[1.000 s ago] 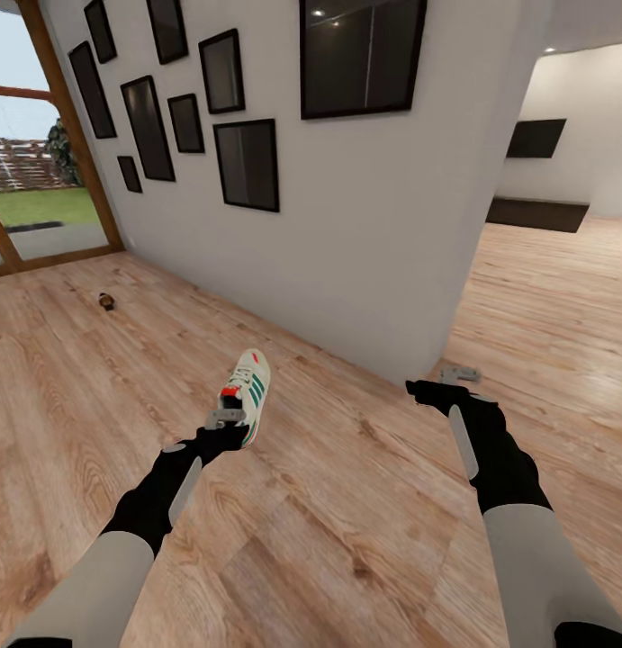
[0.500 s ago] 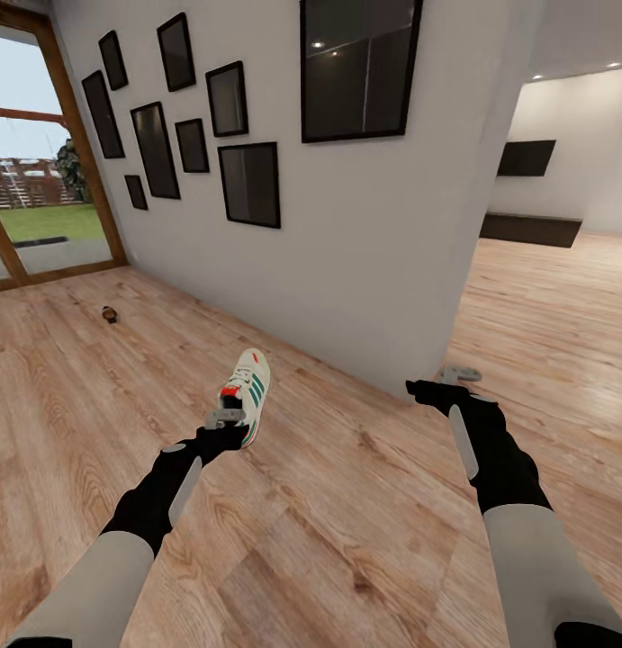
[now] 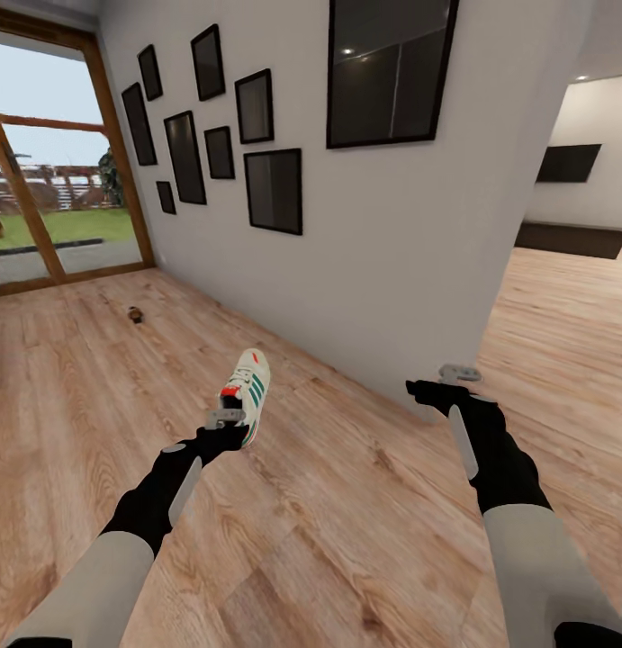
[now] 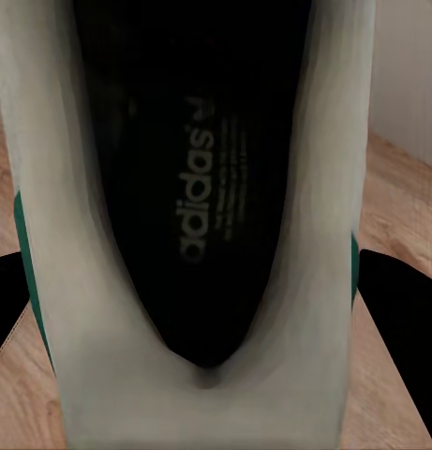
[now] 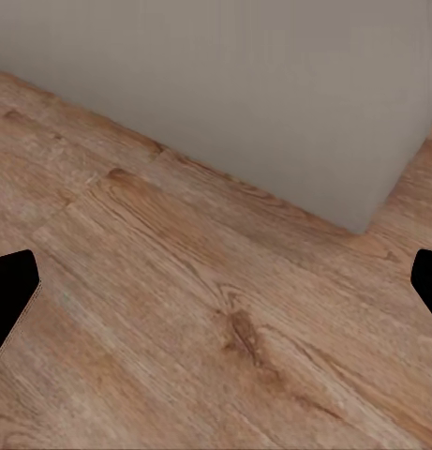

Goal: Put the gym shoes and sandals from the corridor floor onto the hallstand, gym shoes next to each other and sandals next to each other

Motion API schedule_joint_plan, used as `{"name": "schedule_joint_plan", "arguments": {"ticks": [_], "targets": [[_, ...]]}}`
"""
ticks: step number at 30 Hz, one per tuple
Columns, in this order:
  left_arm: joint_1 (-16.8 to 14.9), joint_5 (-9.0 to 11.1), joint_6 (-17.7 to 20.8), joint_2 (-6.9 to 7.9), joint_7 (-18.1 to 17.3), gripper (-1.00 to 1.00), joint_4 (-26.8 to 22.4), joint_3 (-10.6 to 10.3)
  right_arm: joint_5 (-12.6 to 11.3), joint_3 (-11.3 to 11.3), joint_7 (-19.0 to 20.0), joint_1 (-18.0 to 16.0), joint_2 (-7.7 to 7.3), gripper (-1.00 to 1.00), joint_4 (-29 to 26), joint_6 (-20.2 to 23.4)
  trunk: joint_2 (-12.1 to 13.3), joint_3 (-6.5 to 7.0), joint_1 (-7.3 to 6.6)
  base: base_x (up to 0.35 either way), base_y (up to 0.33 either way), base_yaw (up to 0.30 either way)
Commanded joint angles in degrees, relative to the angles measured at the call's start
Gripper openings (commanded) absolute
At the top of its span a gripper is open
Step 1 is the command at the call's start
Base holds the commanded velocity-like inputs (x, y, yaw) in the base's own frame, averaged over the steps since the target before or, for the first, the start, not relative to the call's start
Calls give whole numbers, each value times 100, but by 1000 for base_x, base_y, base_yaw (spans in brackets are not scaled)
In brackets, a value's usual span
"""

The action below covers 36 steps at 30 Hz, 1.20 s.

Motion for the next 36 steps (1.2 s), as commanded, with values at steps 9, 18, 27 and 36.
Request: {"name": "schedule_joint_plan", "arguments": {"ticks": [9, 18, 27, 36], "targets": [[-4, 51, 41, -1, -5, -100, -7, 5, -22, -2, -4, -4, -2, 100, 0, 26, -2, 21, 2, 129, -117, 286], [0, 51, 41, -1, -5, -100, -7, -2, -22, -2, -4, -5, -2, 100, 0, 27, -2, 43, 2, 5, -4, 288], [-3, 60, 41, -1, -5, -100, -7, -2, -22, -2, -4, -5, -2, 100, 1, 28, -2, 66, 2, 40, -29, 288], [-4, 60, 41, -1, -5, -100, -7, -2, -22, -4, -4, -3, -2, 100, 1, 27, -2, 89, 2, 266, -211, 288]]}}
